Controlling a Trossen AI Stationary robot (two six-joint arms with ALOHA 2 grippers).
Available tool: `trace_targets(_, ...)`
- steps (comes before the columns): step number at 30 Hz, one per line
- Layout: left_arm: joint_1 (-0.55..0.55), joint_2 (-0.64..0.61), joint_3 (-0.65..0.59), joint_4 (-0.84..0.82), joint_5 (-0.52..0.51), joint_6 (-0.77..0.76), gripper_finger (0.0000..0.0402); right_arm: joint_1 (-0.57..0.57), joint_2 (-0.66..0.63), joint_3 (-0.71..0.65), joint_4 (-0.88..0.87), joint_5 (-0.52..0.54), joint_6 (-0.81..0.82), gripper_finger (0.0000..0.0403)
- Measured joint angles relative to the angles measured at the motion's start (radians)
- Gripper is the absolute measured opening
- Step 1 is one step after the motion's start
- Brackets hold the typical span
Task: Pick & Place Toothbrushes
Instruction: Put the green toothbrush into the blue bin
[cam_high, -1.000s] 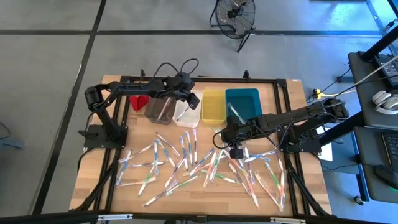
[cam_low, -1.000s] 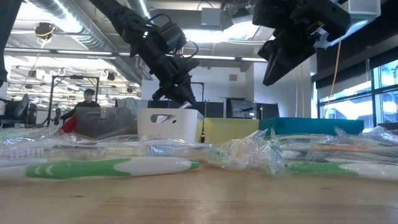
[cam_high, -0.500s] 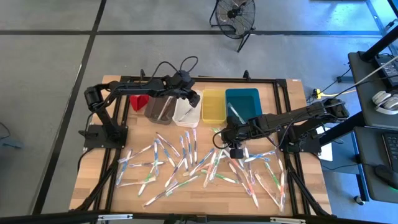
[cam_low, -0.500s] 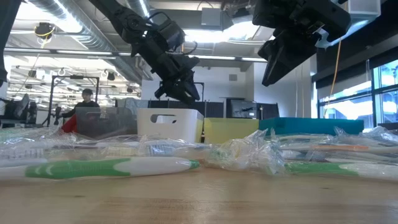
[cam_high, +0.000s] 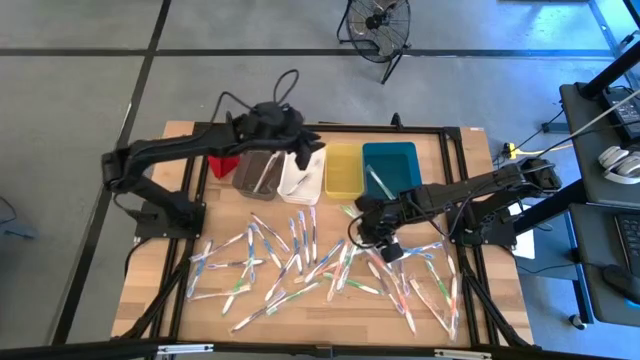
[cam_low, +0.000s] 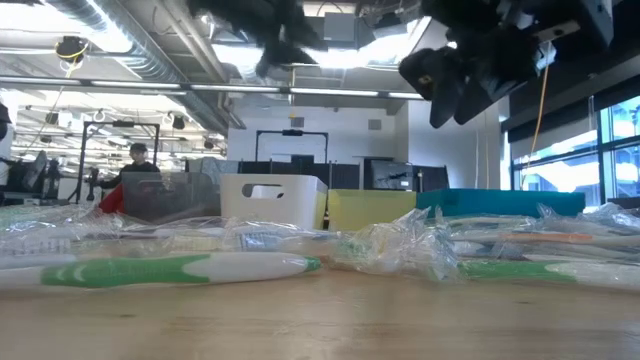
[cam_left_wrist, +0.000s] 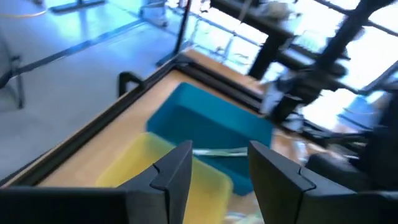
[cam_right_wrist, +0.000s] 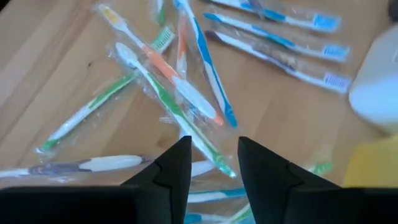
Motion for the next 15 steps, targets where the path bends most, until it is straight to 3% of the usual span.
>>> trace_targets(7,-0.147,-0.074,0.0,-0.11,-0.02,-0.001,0.0148,0.046,0.0,0.0,0.024,-0.012,-0.184,0.0113)
trace_targets(15,-0.337,-0.046,0.0,-0.176,-0.088,-0.029,0.0146,0.089,0.026,0.0,0.099,-0.007,-0.189,0.0112)
